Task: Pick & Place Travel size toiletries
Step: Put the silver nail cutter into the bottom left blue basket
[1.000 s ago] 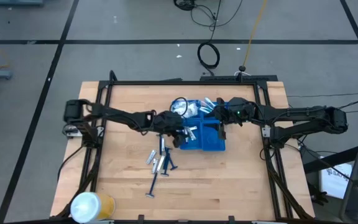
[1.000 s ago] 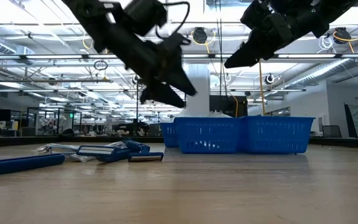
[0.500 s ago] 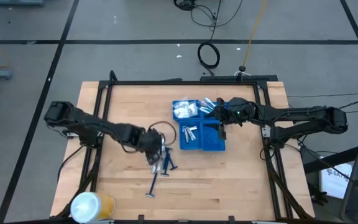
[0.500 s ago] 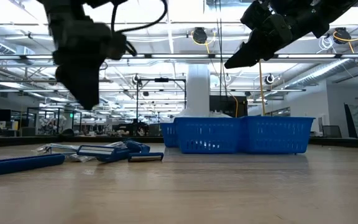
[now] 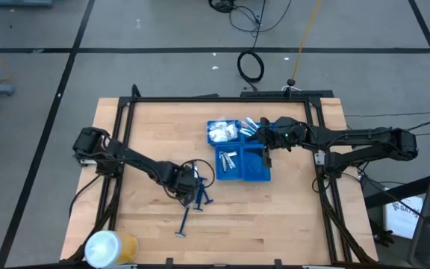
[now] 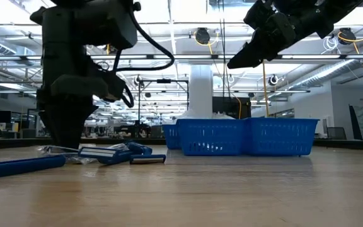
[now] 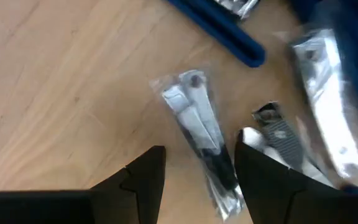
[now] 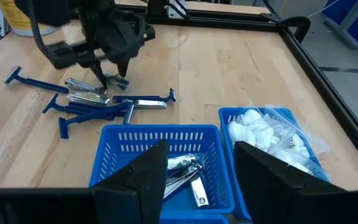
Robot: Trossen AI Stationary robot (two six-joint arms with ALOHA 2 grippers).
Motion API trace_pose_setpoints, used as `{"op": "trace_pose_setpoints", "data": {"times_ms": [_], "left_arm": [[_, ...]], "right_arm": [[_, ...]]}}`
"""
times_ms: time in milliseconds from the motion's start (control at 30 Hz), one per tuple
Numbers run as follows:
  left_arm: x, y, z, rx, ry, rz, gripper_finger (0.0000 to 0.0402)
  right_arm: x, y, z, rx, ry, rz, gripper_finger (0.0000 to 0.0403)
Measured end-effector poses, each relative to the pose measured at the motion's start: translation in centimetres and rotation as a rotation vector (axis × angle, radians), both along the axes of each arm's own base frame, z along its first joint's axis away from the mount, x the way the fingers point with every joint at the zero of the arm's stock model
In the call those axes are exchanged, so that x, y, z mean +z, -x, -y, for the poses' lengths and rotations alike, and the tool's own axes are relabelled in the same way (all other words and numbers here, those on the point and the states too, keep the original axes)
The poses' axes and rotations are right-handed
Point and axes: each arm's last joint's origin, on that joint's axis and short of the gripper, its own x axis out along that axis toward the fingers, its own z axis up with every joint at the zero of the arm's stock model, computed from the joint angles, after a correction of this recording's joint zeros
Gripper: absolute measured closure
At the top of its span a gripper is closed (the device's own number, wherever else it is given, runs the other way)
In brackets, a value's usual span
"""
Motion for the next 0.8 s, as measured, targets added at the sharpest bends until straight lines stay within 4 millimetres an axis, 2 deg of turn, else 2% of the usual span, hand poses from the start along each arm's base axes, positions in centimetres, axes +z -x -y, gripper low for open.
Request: {"op": "trace_pose_setpoints", "data": {"times_ms": [233,600,700,800], "left_arm": [[-1.2,-0.3,0.0,0.013,0.017,-0.048,0.0215],[-1.3,0.1,-0.1,-0.004,0.019,-0.096,0.0219],[-1.3,0.2,-0.1,-0.004,0.019,-0.098,0.0245],[-1.3,0.2,-0.1,-0.007,0.019,-0.098,0.0294]], "right_arm": [[0.0,0.0,0.0,0.0,0.0,0.0,0.0232],[0.0,0.0,0.0,0.001,0.001,0.0,0.0232],[0.0,0.0,0.0,0.001,0.001,0.0,0.0232],[0.0,0.0,0.0,0.001,0.001,0.0,0.0232]]}}
